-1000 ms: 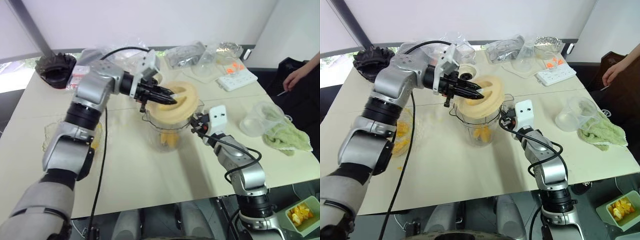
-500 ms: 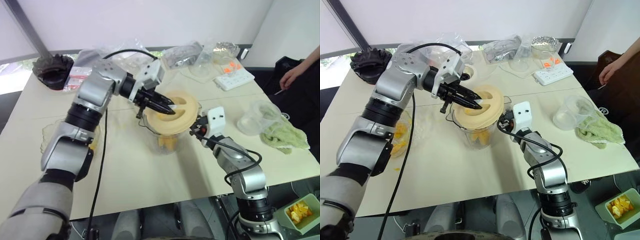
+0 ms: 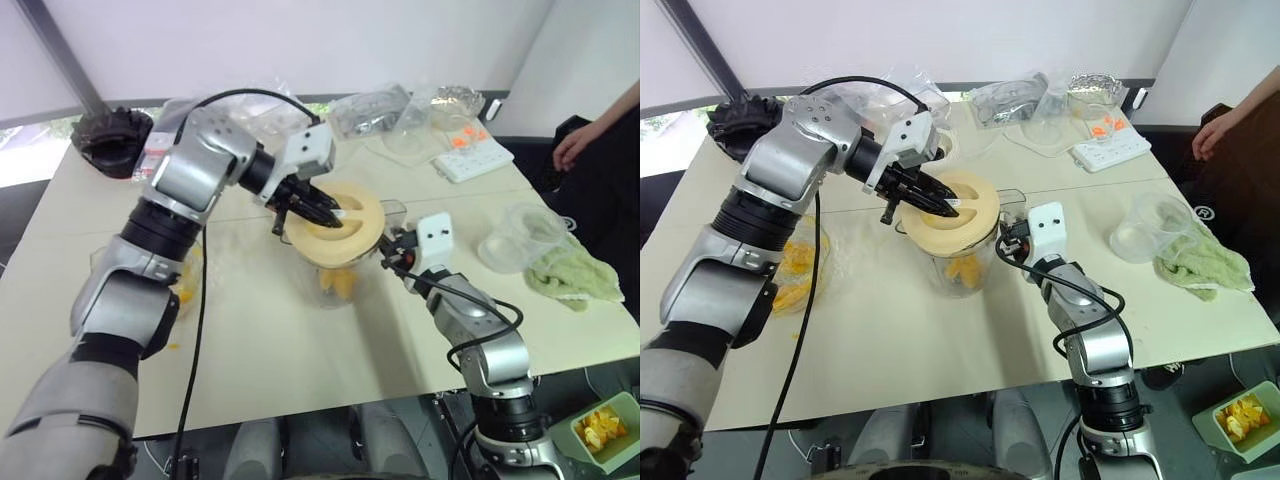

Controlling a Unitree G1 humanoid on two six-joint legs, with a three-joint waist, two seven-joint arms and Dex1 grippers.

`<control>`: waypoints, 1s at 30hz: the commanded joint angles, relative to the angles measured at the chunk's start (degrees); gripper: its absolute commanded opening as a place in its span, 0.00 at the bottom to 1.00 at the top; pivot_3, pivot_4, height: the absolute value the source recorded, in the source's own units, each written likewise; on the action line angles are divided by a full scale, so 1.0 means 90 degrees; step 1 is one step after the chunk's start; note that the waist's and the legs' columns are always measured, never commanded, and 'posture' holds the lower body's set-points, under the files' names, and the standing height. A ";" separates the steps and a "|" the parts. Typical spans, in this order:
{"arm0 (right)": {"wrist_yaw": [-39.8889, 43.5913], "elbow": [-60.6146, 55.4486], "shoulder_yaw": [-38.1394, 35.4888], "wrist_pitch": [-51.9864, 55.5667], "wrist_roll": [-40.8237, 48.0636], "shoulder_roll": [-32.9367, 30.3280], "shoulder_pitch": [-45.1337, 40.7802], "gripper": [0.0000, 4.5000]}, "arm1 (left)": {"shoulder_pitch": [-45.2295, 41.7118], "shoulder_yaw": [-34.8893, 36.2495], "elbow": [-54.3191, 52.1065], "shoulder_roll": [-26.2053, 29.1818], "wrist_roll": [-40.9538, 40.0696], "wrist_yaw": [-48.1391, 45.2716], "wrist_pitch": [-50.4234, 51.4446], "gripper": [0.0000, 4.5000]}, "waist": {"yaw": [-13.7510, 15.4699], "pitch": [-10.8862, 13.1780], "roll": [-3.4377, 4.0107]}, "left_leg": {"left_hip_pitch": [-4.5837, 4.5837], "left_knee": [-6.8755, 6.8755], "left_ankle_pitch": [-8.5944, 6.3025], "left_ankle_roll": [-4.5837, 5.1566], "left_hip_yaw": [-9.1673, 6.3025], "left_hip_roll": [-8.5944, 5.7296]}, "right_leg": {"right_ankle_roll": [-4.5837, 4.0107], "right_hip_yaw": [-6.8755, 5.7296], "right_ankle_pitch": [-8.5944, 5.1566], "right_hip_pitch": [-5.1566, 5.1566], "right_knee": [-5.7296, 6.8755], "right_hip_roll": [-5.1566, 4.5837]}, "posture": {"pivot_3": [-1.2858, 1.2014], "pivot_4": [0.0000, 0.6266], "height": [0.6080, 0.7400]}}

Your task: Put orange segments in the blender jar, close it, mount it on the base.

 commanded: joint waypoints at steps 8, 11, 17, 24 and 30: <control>0.0096 -0.0219 -0.0059 -0.0382 0.0088 0.0120 -0.0179 0.19 | 0.0705 -0.0416 -0.0359 0.0088 0.0662 0.1020 0.0998 0.05 | -0.0010 -0.0006 0.0001 | 0.0024 0.0000 0.0000 0.0000 -0.0001 0.0000 | -0.0002 0.0001 -0.0001 0.0025 0.0000 0.0000 | 0.52 0.24 1.00; 0.0082 -0.0209 -0.0072 -0.0410 0.0062 0.0129 -0.0177 0.19 | 0.0944 -0.0548 -0.0553 0.0102 0.0807 0.1476 0.1688 0.05 | -0.0008 -0.0013 0.0001 | 0.0096 -0.0006 0.0000 0.0000 -0.0002 0.0000 | -0.0007 0.0000 -0.0017 0.0094 -0.0010 -0.0001 | 0.52 0.24 1.00; 0.0025 -0.0159 -0.0040 -0.0618 -0.0088 0.0126 -0.0155 0.19 | 0.1091 -0.0547 -0.0750 0.0045 0.0789 0.2312 0.2971 0.05 | -0.0005 -0.0085 0.0005 | 0.0125 -0.0007 -0.0001 0.0000 -0.0009 0.0001 | -0.0001 -0.0001 -0.0027 0.0127 -0.0013 -0.0003 | 0.52 0.24 1.00; 0.0027 -0.0040 -0.0039 -0.0778 -0.0173 0.0137 -0.0210 0.19 | 0.0854 -0.0237 -0.0353 -0.0208 0.0713 0.3003 0.3648 0.05 | 0.0029 -0.0094 0.0009 | 0.0132 -0.0007 -0.0001 0.0000 -0.0012 -0.0002 | 0.0001 -0.0001 -0.0029 0.0139 -0.0019 -0.0006 | 0.52 0.24 1.00; 0.0061 -0.0018 -0.0037 -0.0808 -0.0176 0.0126 -0.0218 0.19 | 0.0814 -0.0081 -0.0585 -0.0236 0.0515 0.3101 0.4046 0.05 | 0.0032 -0.0094 0.0010 | 0.0132 -0.0007 -0.0001 -0.0001 -0.0012 -0.0002 | 0.0000 -0.0001 -0.0029 0.0138 -0.0021 -0.0009 | 0.52 0.24 1.00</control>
